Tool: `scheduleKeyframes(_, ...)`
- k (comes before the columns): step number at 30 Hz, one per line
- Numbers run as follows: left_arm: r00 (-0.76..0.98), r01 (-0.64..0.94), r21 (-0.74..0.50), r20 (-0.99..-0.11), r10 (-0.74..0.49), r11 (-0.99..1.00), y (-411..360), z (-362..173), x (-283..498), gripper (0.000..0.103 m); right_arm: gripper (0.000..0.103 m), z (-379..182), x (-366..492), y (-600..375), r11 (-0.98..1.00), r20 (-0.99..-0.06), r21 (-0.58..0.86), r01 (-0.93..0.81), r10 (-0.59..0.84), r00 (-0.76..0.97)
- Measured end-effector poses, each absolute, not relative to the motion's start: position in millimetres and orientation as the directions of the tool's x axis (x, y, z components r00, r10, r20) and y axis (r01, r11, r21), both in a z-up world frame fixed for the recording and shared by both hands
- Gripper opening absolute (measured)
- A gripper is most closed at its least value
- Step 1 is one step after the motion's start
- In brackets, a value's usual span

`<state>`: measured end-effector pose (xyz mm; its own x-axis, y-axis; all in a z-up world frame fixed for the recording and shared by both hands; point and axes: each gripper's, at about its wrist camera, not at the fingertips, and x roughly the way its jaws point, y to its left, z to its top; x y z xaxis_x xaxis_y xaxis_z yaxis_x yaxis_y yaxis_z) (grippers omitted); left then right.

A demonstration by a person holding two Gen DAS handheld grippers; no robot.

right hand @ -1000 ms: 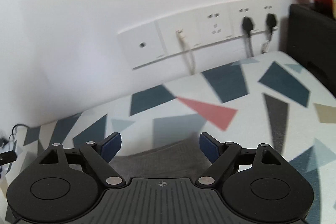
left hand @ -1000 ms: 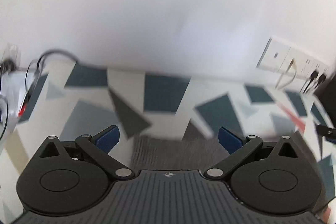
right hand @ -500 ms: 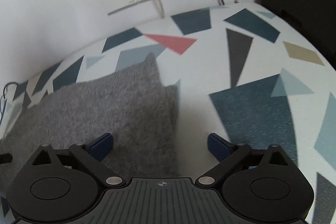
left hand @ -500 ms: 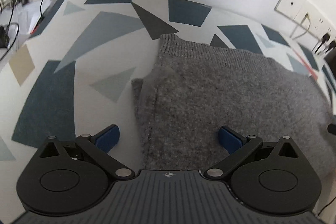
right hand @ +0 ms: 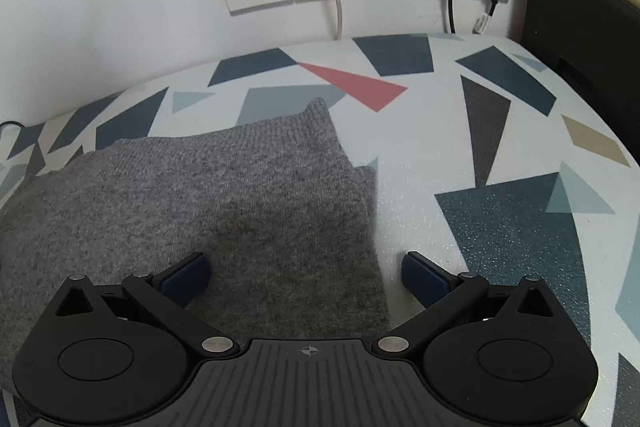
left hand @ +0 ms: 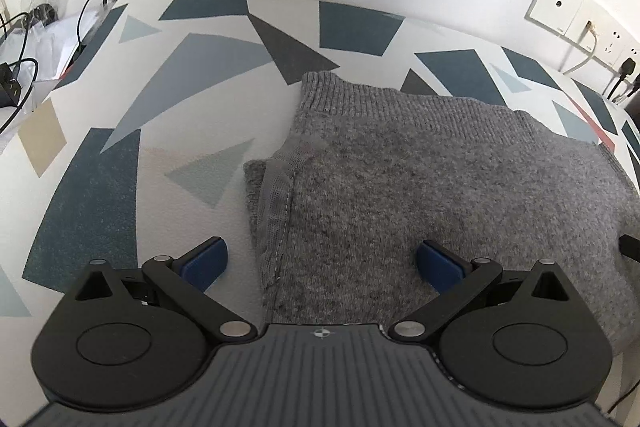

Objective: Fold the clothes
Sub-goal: 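Pat the folded grey sweater flat with both grippers open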

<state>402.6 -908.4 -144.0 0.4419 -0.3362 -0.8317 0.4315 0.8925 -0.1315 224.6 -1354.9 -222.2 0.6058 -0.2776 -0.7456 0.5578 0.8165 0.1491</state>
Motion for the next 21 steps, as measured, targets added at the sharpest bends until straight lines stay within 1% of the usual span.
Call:
scheduleKeyframes(4, 0.408, 0.459, -0.133, -0.847, -0.342, 0.878, -908.7, -142.6, 408.9, 0.103, 0.102, -221.9, 227.1, -1357.4, 0.821, -0.750, 0.146, 0.552, -0.272, 0.602)
scheduleKeyframes(11, 0.359, 0.526, -0.131, -0.861, -0.359, 0.841, -909.3, -142.4, 413.7, 0.103, 0.102, -225.1, 227.0, -1353.1, 0.811, -0.736, 0.136, 0.569, -0.302, 0.606)
scheduleKeyframes(15, 0.341, 0.533, -0.135, -0.869, -0.358, 0.836, -912.7, -141.3, 416.0, 0.103, 0.102, -226.5, 225.8, -1352.4, 0.812, -0.727, 0.136, 0.568, -0.308, 0.614)
scheduleKeyframes(18, 0.294, 0.591, -0.180, -0.859, -0.419, 0.786, -919.4, -140.1, 411.3, 0.102, 0.102, -226.7, 225.8, -1352.6, 0.811, -0.726, 0.137, 0.569, -0.308, 0.614)
scheduleKeyframes(21, 0.286, 0.616, -0.174, -0.859, -0.424, 0.768, -929.7, -139.8, 406.0, 0.102, 0.102, -226.6, 226.0, -1352.6, 0.811, -0.727, 0.137, 0.569, -0.307, 0.614)
